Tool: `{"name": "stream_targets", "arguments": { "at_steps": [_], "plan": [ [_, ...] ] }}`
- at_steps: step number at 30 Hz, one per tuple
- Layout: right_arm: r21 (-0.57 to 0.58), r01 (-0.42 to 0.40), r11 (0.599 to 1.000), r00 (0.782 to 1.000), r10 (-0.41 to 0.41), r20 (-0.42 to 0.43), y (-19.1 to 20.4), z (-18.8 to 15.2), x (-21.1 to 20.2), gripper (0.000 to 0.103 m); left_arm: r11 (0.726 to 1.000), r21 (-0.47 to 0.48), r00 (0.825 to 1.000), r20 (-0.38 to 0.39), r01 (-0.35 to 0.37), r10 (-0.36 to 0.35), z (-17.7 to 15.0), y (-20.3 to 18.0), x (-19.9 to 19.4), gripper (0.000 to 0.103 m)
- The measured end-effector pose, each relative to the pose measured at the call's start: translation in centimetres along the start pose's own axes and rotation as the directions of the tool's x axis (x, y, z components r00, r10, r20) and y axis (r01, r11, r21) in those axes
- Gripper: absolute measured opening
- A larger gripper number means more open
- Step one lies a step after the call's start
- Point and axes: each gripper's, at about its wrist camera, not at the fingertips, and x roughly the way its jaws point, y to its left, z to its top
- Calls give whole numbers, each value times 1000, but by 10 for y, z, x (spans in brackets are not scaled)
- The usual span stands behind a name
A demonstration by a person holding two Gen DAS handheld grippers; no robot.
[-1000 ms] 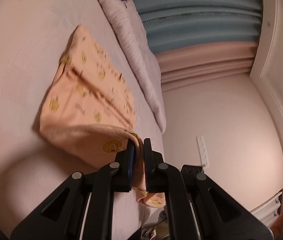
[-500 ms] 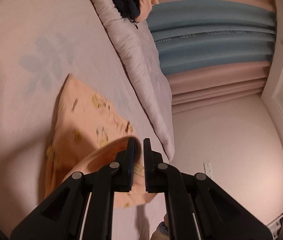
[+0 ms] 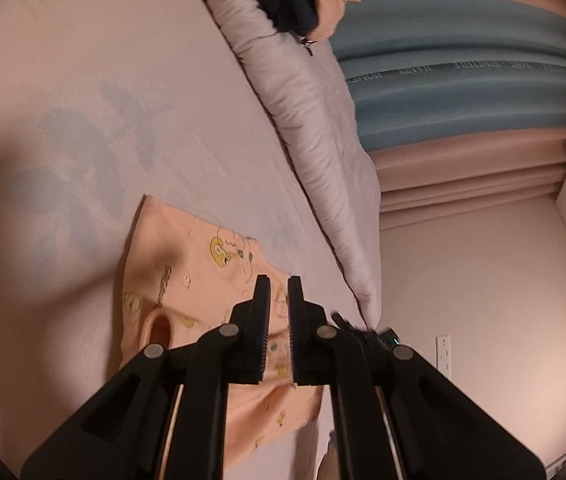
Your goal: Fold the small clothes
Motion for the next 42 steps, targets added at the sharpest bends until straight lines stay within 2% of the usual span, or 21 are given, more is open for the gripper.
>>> {"name": "stream_targets", "arguments": {
  "at_steps": [3, 4, 6, 8, 12, 16, 19, 21, 27, 32, 38, 42],
  "plan": [
    [16, -26, 1000, 999, 25, 37, -11, -2, -22, 45, 1000, 16, 1000, -11, -27, 27, -10, 2, -19, 12],
    [3, -11, 1000, 997, 11, 82, -14, -3, -37, 45, 999, 10, 999, -13, -33, 33, -14, 5, -26, 14],
    [-25, 36, 999, 986, -32, 163, -16, -7, -66, 45, 999, -15, 999, -29, -38, 37, -25, 16, -37, 25],
    [-88, 60, 994, 982, -43, 186, -13, -14, -82, 45, 999, -44, 999, -49, -26, 24, -36, 25, -42, 26],
    [-244, 27, 969, 993, 2, 119, 1, -50, -100, 45, 998, -67, 997, -74, -20, 15, -50, 34, -40, 26],
    [-306, -34, 952, 997, 52, 52, 11, -75, -98, 45, 995, -71, 995, -85, -64, 58, -49, 37, -26, 26],
    [-344, -49, 938, 998, 58, 16, 19, -86, -92, 45, 992, -59, 991, -81, -111, 106, -42, 37, -19, 26],
    [-366, -56, 929, 998, 57, -9, 23, -93, -89, 45, 992, -48, 990, -91, -113, 109, -40, 36, -18, 32],
    [-395, -79, 915, 995, 47, -91, 40, -105, -54, 45, 991, -45, 990, -79, -123, 119, -36, 42, -26, 40],
    [-394, -87, 915, 991, 40, -125, 40, -114, -41, 45, 994, -54, 992, -82, -97, 92, -28, 41, -17, 40],
    [-404, -78, 912, 989, 19, -148, 38, -118, -35, 45, 995, 2, 987, -121, -102, 102, -19, 29, 5, 40],
    [-409, -76, 909, 987, 12, -158, 37, -122, -31, 45, 992, 45, 976, -176, -120, 126, -20, 24, 21, 38]
  ]
}}
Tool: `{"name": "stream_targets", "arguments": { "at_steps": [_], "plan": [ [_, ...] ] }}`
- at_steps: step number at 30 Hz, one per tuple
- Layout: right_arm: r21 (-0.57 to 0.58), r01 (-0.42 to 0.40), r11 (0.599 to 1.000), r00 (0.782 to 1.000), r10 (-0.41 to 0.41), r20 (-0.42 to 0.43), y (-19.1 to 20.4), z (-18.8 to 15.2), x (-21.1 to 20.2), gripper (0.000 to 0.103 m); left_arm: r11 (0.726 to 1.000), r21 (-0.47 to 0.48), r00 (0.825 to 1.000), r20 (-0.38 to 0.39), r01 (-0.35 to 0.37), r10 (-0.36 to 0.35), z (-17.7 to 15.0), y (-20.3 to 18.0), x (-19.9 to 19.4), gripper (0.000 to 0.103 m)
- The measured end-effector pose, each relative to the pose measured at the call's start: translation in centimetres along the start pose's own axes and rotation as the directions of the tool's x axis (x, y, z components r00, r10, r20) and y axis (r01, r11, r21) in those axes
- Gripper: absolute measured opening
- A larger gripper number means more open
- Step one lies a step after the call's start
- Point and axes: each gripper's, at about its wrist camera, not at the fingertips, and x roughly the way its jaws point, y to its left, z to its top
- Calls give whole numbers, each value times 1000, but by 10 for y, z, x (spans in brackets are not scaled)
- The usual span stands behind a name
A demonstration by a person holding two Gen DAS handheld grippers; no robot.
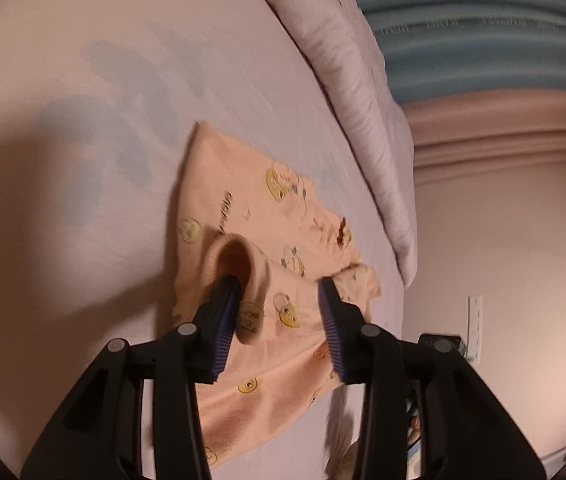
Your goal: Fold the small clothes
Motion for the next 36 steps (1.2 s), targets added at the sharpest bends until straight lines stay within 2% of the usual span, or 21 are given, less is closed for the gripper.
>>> {"name": "stream_targets", "arguments": {
  "at_steps": [1, 2, 3, 4, 8, 12, 14, 17, 20, 22, 24, 25, 27, 29, 31, 32, 33, 34, 36],
  "plan": [
    [0, 1, 1000, 1000, -1, -4, 0, -1, 1, 45, 1000, 6, 1000, -7, -12, 12, 0, -1, 3, 36],
    [0, 3, 1000, 1000, -3, -7, -1, -2, 3, 45, 1000, 11, 1000, -4, -28, 28, 0, -1, 5, 23],
    [0, 2, 1000, 1000, -2, -8, -1, -2, 3, 45, 999, 18, 999, -6, -32, 32, 1, -2, 9, 6],
    [0, 1, 1000, 1000, -1, -9, -1, -3, 4, 45, 999, 22, 1000, -3, -28, 28, 2, -3, 12, 3],
    [0, 8, 1000, 1000, -8, -7, -3, -1, 7, 45, 997, 64, 995, 93, -38, 32, 4, -15, 10, 4],
    [-3, 29, 1000, 999, -29, 32, -5, 14, 8, 45, 998, 57, 976, 216, -15, 2, 21, -27, 1, 3],
    [5, 25, 1000, 998, -26, 57, -7, 24, 9, 45, 999, 47, 972, 234, -3, -8, 31, -31, 5, 3],
    [25, 17, 1000, 996, -19, 88, -12, 40, 12, 45, 999, 40, 967, 253, -27, 16, 47, -38, 15, 3],
    [84, 6, 996, 993, -17, 121, -26, 57, 15, 45, 997, -26, 963, 261, -70, 74, 64, -31, 23, 4],
    [168, 27, 985, 989, -51, 140, -40, 67, 16, 46, 986, -97, 961, 227, -137, 156, 70, -19, 30, 4],
    [198, 22, 980, 985, -55, 163, -48, 75, 14, 46, 976, -124, 953, 225, -178, 202, 70, -9, 30, 4],
    [197, 48, 979, 979, -85, 187, -49, 78, 10, 46, 972, -133, 949, 227, -192, 219, 69, -5, 27, 4],
    [160, 125, 979, 961, -159, 228, -45, 79, -3, 46, 965, -167, 940, 240, -204, 241, 66, 6, 21, 4],
    [81, 159, 984, 952, -175, 252, -35, 76, -16, 46, 966, -164, 947, 224, -198, 232, 65, 11, 21, 4],
    [-4, 234, 972, 934, -224, 280, -28, 72, -30, 53, 967, -171, 949, 221, -189, 225, 67, 16, 16, 4],
    [-33, 283, 958, 920, -262, 291, -25, 69, -37, 58, 969, -189, 950, 238, -158, 202, 68, 18, 10, 4],
    [-44, 316, 948, 911, -290, 294, -28, 69, -41, 59, 971, -217, 954, 255, -103, 158, 70, 22, 5, 5],
    [-61, 328, 943, 911, -299, 285, -28, 68, -44, 59, 970, -237, 957, 262, -63, 126, 72, 25, 2, 5],
    [-99, 320, 942, 925, -289, 246, -27, 64, -45, 59, 967, -249, 959, 257, -58, 123, 77, 24, 2, 5]
  ]
}}
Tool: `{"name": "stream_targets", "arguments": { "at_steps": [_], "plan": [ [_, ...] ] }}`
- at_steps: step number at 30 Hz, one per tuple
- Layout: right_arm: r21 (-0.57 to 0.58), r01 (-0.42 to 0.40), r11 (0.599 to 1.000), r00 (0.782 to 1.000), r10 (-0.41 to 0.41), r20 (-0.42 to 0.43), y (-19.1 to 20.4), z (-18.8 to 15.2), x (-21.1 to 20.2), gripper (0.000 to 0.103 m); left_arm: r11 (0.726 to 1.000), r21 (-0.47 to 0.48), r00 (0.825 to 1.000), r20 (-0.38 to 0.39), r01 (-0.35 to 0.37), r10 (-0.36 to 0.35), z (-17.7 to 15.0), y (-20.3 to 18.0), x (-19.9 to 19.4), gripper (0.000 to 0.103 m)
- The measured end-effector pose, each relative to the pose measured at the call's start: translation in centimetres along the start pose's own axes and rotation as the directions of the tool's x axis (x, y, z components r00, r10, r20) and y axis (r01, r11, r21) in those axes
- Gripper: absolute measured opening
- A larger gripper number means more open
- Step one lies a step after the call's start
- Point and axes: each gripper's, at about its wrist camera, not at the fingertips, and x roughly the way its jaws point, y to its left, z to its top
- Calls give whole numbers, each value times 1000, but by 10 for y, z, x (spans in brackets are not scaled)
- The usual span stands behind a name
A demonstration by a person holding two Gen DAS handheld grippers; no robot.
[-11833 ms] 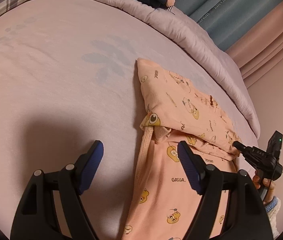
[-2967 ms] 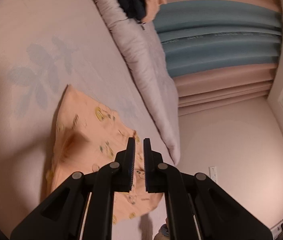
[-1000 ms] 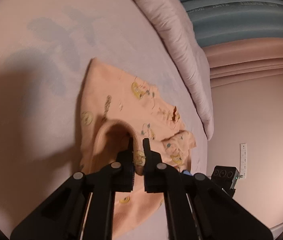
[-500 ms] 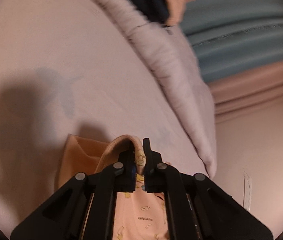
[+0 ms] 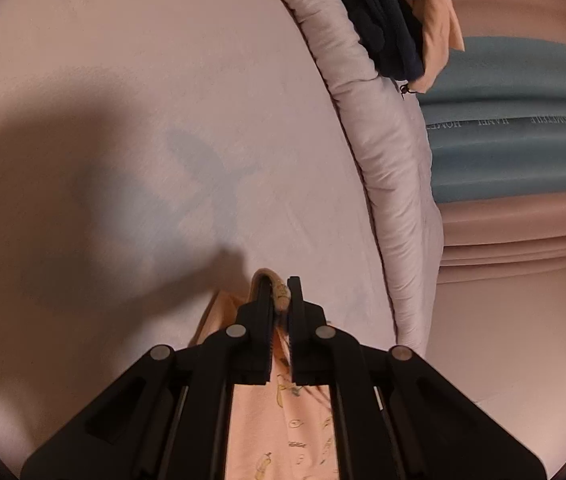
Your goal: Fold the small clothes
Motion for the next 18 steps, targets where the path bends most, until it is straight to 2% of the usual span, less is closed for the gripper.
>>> {"name": "stream_targets", "arguments": {
  "at_steps": [1, 3, 4, 5, 6, 7, 8, 10, 12, 14, 16, 18],
  "plan": [
    [-15, -25, 1000, 999, 25, -25, 0, -1, -1, 59, 1000, 2, 1000, 2, -8, 8, 0, -2, 0, 4],
    [3, -144, 990, 988, 144, -60, 0, -6, -4, 59, 1000, 28, 1000, -1, -6, 6, -4, -5, -1, 5],
    [32, -240, 970, 967, 242, -84, 0, -10, -4, 59, 999, 36, 1000, -9, 0, 1, -7, -7, -1, 7],
    [43, -291, 956, 950, 294, -102, 4, -13, -2, 59, 999, 36, 1000, -16, 2, -2, -8, -6, -1, 15],
    [32, -307, 951, 944, 308, -118, 9, -17, 0, 59, 1000, 26, 999, -35, 0, 1, -8, -4, -1, 34],
    [13, -301, 953, 944, 300, -138, 15, -20, 5, 59, 1000, 12, 999, -41, -21, 21, -7, 1, -3, 42],
    [9, -295, 955, 944, 293, -151, 17, -21, 9, 59, 999, 13, 999, -30, -41, 41, -6, 2, -5, 46],
    [10, -297, 955, 939, 294, -179, 22, -23, 18, 59, 994, 39, 995, 12, -103, 103, 1, 7, -20, 46],
    [8, -307, 952, 937, 304, -171, 27, -23, 24, 59, 994, 31, 993, 50, -105, 103, 7, 13, -38, 46],
    [19, -352, 936, 919, 349, -184, 27, -26, 24, 59, 989, 94, 992, 74, -113, 106, 7, 8, -55, 46],
    [-12, -383, 924, 902, 371, -220, 38, -31, 31, 59, 974, 209, 996, 40, -89, 82, -7, -7, -62, 46],
    [-54, -371, 927, 904, 348, -248, 46, -35, 36, 59, 952, 305, 998, -52, -5, 22, -29, -24, -57, 46]
  ]
}}
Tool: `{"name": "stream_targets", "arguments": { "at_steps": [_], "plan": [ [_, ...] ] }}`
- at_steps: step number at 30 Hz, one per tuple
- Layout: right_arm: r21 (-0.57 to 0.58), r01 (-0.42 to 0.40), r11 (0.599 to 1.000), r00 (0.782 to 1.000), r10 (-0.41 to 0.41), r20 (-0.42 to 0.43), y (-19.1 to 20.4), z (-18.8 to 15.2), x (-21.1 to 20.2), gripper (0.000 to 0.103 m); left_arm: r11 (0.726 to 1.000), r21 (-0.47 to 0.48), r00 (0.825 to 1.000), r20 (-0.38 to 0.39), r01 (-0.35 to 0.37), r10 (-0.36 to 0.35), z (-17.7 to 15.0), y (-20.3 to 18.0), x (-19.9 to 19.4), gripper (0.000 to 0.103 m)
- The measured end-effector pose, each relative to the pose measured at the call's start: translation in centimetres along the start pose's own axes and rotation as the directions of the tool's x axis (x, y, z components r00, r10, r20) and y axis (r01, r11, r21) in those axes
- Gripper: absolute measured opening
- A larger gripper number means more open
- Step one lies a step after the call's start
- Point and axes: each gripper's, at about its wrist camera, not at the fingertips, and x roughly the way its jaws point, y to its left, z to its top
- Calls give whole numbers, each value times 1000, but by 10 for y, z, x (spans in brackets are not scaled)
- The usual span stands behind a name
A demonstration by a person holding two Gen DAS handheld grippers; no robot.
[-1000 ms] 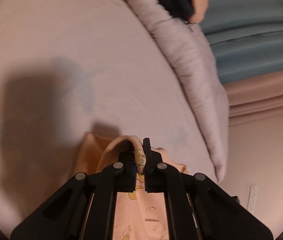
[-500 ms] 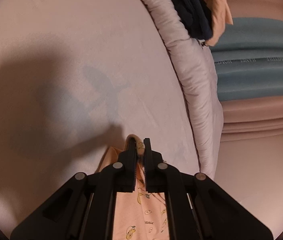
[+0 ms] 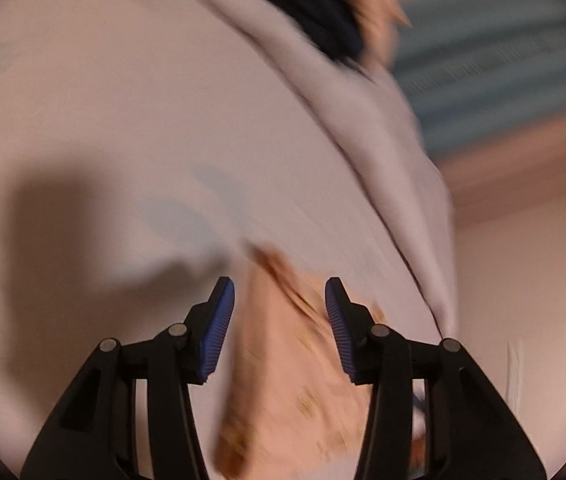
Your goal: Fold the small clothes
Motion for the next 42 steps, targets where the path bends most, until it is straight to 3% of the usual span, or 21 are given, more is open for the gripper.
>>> {"name": "stream_targets", "arguments": {
  "at_steps": [5, 10, 14, 16, 18, 20, 21, 24, 27, 29, 31, 35, 37, 39, 40, 42],
  "plan": [
    [22, -1, 1000, 1000, 2, -11, -3, 5, 15, 59, 990, 118, 978, -200, 77, -53, -34, -39, 55, 46],
    [33, -2, 999, 1000, 2, -3, -9, 20, 22, 59, 986, 155, 958, -287, 60, -13, -39, -58, 111, 46],
    [53, 43, 998, 998, -46, 47, -20, 44, 28, 59, 992, 115, 973, -229, 57, -29, -17, -65, 135, 46],
    [95, 103, 990, 987, -113, 115, -29, 65, 28, 58, 999, 25, 990, -139, 36, -33, 6, -58, 135, 46],
    [160, 127, 979, 973, -154, 170, -37, 76, 21, 59, 993, -95, 996, -50, 73, -78, 18, -43, 125, 46],
    [181, 102, 978, 965, -142, 219, -41, 77, 2, 59, 994, -94, 998, -25, 60, -62, 22, -38, 113, 46],
    [171, 92, 981, 965, -130, 228, -39, 74, -6, 59, 999, -47, 999, -30, 27, -29, 21, -37, 105, 46],
    [94, 80, 992, 977, -97, 189, -26, 52, -19, 59, 998, 46, 998, -55, -36, 39, 11, -36, 88, 46],
    [6, 3, 1000, 996, -4, 89, -9, 26, -17, 59, 995, 99, 996, -86, 4, 5, -7, -32, 70, 49],
    [-26, -8, 1000, 1000, 9, 29, -3, 12, -6, 59, 993, 113, 995, -103, 18, -6, -19, -30, 65, 49],
    [-27, 24, 999, 1000, -24, -2, -7, 13, 7, 59, 992, 124, 992, -123, 23, -8, -28, -27, 64, 49],
    [35, -49, 998, 998, 50, -32, -19, 26, 29, 59, 990, 140, 992, -127, 18, 0, -36, -21, 67, 49],
    [55, 16, 998, 998, -12, -61, -26, 34, 42, 59, 989, 146, 992, -127, 12, 7, -38, -22, 68, 49],
    [32, 115, 993, 993, -114, -32, -31, 47, 42, 58, 988, 153, 992, -127, 4, 16, -39, -23, 69, 49],
    [35, 234, 972, 972, -234, -1, -36, 60, 39, 58, 988, 155, 992, -127, 0, 20, -39, -23, 70, 49],
    [58, 305, 951, 948, -309, 82, -39, 74, 24, 58, 986, 164, 991, -129, -6, 27, -38, -24, 72, 49]
  ]
}}
